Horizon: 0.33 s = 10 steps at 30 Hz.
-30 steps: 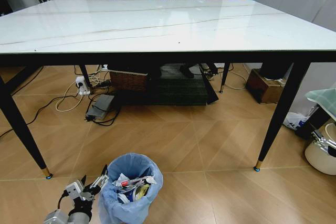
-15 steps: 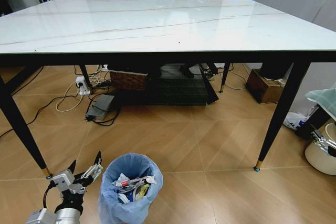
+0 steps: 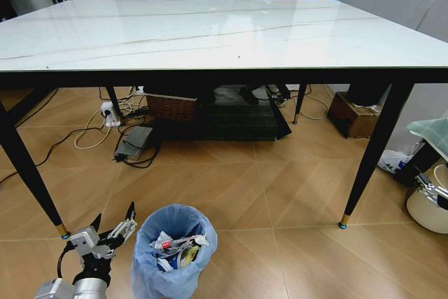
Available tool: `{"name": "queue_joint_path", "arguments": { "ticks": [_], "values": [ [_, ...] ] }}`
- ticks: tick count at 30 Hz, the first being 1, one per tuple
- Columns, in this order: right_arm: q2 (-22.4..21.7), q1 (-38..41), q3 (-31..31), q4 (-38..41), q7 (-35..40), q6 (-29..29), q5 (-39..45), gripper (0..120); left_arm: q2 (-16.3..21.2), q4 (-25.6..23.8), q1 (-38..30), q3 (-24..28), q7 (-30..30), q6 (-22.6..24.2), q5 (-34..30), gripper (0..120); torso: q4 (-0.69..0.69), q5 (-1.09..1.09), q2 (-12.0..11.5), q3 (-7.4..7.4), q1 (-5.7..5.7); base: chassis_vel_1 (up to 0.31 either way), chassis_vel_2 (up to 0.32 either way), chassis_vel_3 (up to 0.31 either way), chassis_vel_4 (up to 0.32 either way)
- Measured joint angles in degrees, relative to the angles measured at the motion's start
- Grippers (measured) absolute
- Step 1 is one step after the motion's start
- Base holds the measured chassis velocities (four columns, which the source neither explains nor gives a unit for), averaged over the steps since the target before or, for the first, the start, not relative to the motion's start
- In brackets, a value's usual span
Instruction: Pick up the trash bin and place the trash from the table into it.
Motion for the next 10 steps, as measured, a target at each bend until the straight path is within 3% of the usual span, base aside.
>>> {"name": "queue_joint_path", "arguments": {
  "ticks": [10],
  "values": [
    [0.0, 0.0, 0.0, 0.0, 0.0, 0.0, 0.0, 100, 0.0, 0.1, 0.0, 0.0, 0.0, 0.0, 0.0, 100, 0.0, 0.0, 0.0, 0.0, 0.0, 0.0, 0.0, 0.0, 0.0]
  ]
}}
